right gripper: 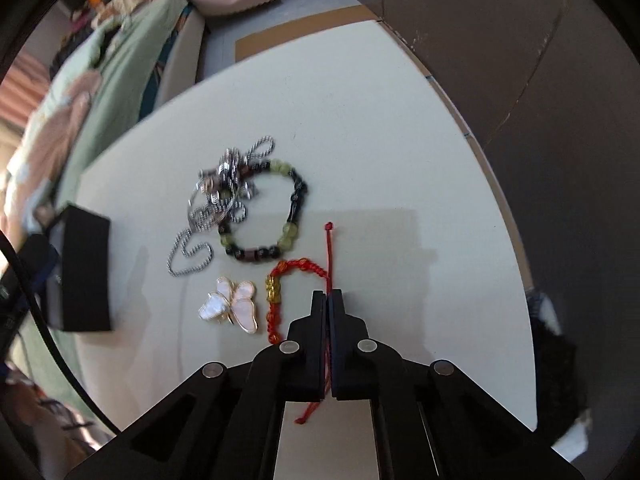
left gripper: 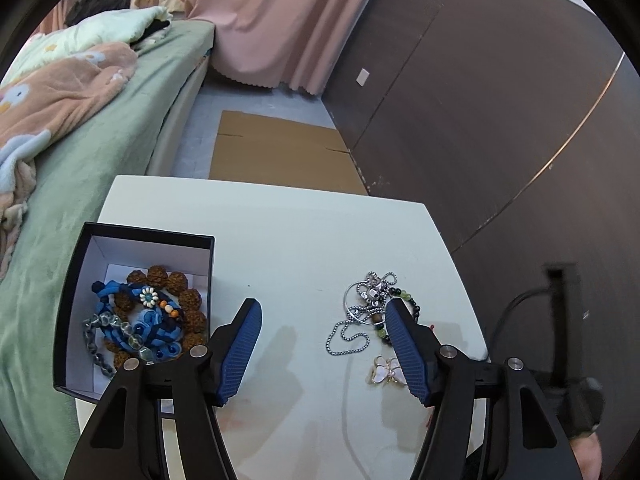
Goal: Organize jewelry
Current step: 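Move both tools back to the remaining jewelry on the table, then grasp the red string bracelet with the right tool and lift it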
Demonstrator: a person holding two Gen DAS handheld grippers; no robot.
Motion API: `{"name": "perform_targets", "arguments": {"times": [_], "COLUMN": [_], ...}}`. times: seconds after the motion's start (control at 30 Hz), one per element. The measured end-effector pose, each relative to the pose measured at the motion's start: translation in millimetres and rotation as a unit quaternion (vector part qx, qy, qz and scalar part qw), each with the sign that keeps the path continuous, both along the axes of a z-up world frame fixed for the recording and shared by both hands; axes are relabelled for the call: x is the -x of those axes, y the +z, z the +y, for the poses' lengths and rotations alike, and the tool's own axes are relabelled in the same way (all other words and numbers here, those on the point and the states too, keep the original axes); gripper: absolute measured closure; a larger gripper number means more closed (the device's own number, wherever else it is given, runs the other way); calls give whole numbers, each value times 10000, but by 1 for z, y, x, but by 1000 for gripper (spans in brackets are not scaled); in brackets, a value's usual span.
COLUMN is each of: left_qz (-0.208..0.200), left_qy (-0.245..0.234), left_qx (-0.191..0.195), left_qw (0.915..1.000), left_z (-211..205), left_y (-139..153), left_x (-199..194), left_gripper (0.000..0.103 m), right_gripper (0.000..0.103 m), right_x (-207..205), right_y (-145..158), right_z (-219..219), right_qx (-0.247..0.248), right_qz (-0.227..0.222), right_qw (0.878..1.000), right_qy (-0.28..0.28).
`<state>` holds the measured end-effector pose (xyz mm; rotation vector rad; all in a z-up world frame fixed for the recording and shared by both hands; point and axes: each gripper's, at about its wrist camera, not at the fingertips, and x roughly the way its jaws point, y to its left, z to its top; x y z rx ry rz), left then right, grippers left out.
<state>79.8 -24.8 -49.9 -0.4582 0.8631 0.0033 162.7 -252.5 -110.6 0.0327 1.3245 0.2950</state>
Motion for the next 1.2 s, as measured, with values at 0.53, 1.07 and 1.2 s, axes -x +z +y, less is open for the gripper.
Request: {"name": "perform_targets", "arguments": {"times": [0.53, 1.07, 1.2], "left_qz": [396, 544, 574], "left_qy": [-673, -1099, -1083], "left_qx": [-257, -814, -1018], "left_qw": [9966, 9891, 9872], "left_z": [-55, -103, -112], "left_y": [-27, -53, -60], "left_x": [-10, -7, -8], "left_gripper": [44, 44, 44], "right_gripper": [101, 101, 101], "right_x": [-4, -5, -6], "right_y": [54, 66, 67], "right_z": [-45, -80, -86], "right_qx": [-1167, -1335, -1376], "right_qz": [-633, -700, -708], "right_qw": [9894, 9847, 9836], "right_qy": [-586, -874, -931]}}
